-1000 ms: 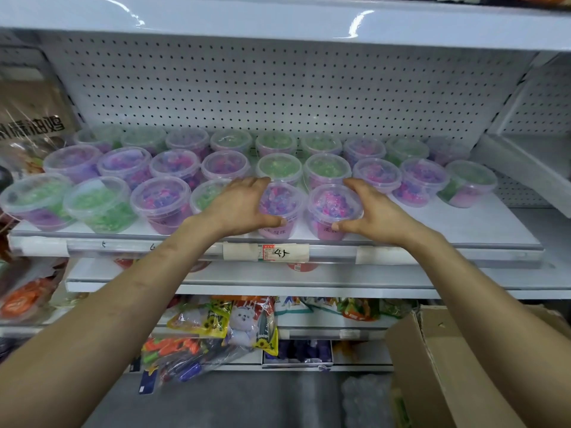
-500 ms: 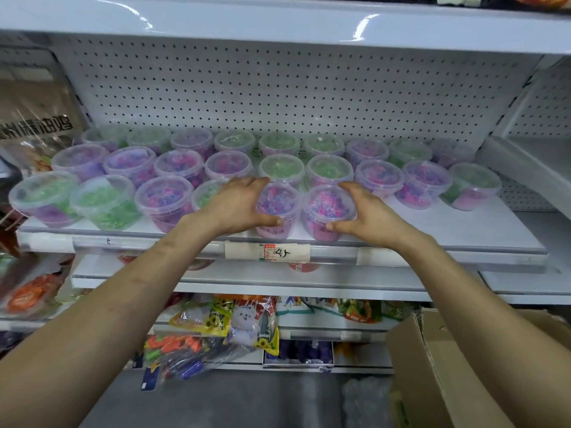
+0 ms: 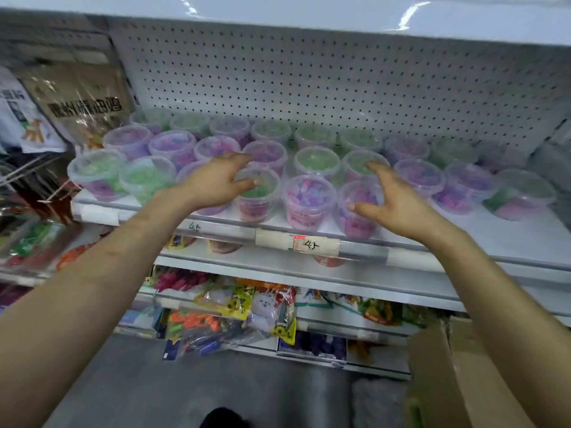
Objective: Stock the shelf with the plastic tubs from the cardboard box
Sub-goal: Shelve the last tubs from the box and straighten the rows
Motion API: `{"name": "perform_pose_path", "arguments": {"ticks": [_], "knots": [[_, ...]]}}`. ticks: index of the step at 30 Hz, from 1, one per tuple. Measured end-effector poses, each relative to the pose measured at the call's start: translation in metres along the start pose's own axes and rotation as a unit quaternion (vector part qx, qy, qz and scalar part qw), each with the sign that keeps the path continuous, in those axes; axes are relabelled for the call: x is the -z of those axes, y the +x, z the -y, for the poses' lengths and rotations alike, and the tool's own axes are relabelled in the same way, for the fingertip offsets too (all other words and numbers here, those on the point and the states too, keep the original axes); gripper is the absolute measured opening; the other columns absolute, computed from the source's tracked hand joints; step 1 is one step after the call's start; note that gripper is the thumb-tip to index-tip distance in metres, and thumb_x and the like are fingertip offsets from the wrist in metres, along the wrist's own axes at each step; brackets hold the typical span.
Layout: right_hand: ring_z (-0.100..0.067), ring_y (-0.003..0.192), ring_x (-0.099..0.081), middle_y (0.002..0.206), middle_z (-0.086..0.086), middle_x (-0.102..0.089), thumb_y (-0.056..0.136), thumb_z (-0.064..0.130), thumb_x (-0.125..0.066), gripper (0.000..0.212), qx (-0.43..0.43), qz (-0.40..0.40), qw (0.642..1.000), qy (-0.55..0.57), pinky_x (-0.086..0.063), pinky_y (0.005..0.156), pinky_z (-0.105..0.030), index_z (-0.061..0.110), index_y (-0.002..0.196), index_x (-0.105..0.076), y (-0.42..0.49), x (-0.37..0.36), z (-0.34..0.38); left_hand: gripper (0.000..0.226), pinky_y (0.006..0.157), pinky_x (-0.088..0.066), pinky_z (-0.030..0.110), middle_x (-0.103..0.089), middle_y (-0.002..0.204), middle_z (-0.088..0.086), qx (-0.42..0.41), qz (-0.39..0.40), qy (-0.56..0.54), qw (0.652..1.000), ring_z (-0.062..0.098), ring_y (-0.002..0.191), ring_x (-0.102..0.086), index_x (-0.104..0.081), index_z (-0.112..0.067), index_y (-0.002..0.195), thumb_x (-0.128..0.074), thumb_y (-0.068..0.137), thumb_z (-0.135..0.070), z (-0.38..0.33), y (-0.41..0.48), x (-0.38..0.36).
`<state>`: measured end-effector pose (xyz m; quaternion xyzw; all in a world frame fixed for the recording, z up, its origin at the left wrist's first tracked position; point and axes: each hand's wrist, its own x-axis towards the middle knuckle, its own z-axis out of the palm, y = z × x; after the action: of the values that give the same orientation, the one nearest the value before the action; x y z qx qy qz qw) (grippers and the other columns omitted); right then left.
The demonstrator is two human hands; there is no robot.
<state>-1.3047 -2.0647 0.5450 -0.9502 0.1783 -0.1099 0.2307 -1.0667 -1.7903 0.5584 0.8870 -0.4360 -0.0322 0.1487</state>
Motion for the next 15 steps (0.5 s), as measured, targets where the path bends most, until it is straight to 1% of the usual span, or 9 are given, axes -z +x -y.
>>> {"name": "perform_pose_path", "arguments": {"ticks": [2, 5, 7, 8, 9, 10, 12, 15], "knots": [[-0.023, 0.151, -0.035, 0.168, -0.006, -0.033, 0.091, 0.046, -0.077, 0.091, 0.016, 0.003, 1.000, -0.009, -0.028, 0.111, -0.025, 0.021, 0.164, -0.027, 0.008, -0.007, 0.017, 0.072, 0.113, -0.036, 0.037, -0.048, 0.157, 0.011, 0.000, 0.018, 0.006, 1.000, 0.030, 0.140, -0.047, -0.042, -0.015, 0.156, -0.065, 0.097, -0.049, 0.016, -0.002, 0.008], [-0.025, 0.149, -0.039, 0.167, -0.007, -0.036, 0.092, 0.045, -0.077, 0.087, 0.025, 0.002, 1.000, -0.016, -0.029, 0.111, -0.025, 0.018, 0.162, -0.032, 0.018, -0.022, 0.040, 0.080, 0.113, -0.036, 0.035, -0.045, 0.158, 0.006, -0.022, 0.059, 0.017, 0.998, 0.028, 0.138, -0.048, -0.042, -0.020, 0.157, -0.071, 0.091, -0.056, 0.031, -0.001, 0.017], [-0.024, 0.148, -0.041, 0.166, -0.006, -0.037, 0.092, 0.045, -0.077, 0.086, 0.013, 0.010, 1.000, -0.021, -0.028, 0.110, -0.023, 0.015, 0.161, -0.035, 0.021, -0.034, 0.052, 0.096, 0.118, -0.035, 0.037, -0.041, 0.162, 0.002, -0.043, 0.090, 0.024, 0.995, 0.024, 0.145, -0.042, -0.039, -0.023, 0.158, -0.070, 0.081, -0.072, 0.042, 0.002, 0.020], [-0.024, 0.149, -0.040, 0.166, -0.006, -0.038, 0.091, 0.046, -0.077, 0.087, 0.004, 0.015, 1.000, -0.025, -0.029, 0.113, -0.025, 0.015, 0.161, -0.035, 0.021, -0.039, 0.056, 0.105, 0.120, -0.034, 0.038, -0.040, 0.163, 0.000, -0.053, 0.098, 0.025, 0.993, 0.023, 0.147, -0.040, -0.038, -0.025, 0.159, -0.065, 0.075, -0.081, 0.048, 0.003, 0.020], [-0.025, 0.149, -0.040, 0.166, -0.007, -0.038, 0.091, 0.049, -0.077, 0.089, -0.005, 0.020, 0.999, -0.033, -0.031, 0.117, -0.030, 0.015, 0.161, -0.035, 0.022, -0.044, 0.058, 0.110, 0.121, -0.032, 0.039, -0.038, 0.164, -0.001, -0.060, 0.105, 0.027, 0.992, 0.022, 0.148, -0.038, -0.036, -0.026, 0.159, -0.061, 0.070, -0.085, 0.053, 0.005, 0.019], [-0.026, 0.148, -0.041, 0.165, -0.007, -0.039, 0.089, 0.054, -0.076, 0.090, -0.015, 0.025, 0.999, -0.042, -0.034, 0.119, -0.035, 0.017, 0.161, -0.035, 0.022, -0.048, 0.059, 0.112, 0.122, -0.031, 0.039, -0.037, 0.165, -0.001, -0.068, 0.114, 0.029, 0.991, 0.021, 0.149, -0.037, -0.035, -0.026, 0.160, -0.059, 0.069, -0.086, 0.057, 0.008, 0.018], [-0.027, 0.145, -0.046, 0.162, -0.007, -0.044, 0.084, 0.064, -0.071, 0.094, -0.036, 0.031, 0.997, -0.056, -0.041, 0.117, -0.042, 0.020, 0.160, -0.036, 0.022, -0.052, 0.059, 0.112, 0.123, -0.030, 0.038, -0.037, 0.165, 0.000, -0.088, 0.129, 0.033, 0.987, 0.022, 0.149, -0.036, -0.034, -0.025, 0.160, -0.058, 0.069, -0.086, 0.063, 0.014, 0.014], [-0.025, 0.144, -0.048, 0.160, -0.003, -0.047, 0.076, 0.073, -0.061, 0.100, -0.059, 0.025, 0.996, -0.058, -0.044, 0.116, -0.044, 0.022, 0.159, -0.037, 0.019, -0.054, 0.058, 0.111, 0.122, -0.031, 0.042, -0.038, 0.164, 0.000, -0.109, 0.126, 0.025, 0.986, 0.025, 0.148, -0.037, -0.034, -0.027, 0.160, -0.058, 0.070, -0.087, 0.066, 0.022, 0.008]]}}
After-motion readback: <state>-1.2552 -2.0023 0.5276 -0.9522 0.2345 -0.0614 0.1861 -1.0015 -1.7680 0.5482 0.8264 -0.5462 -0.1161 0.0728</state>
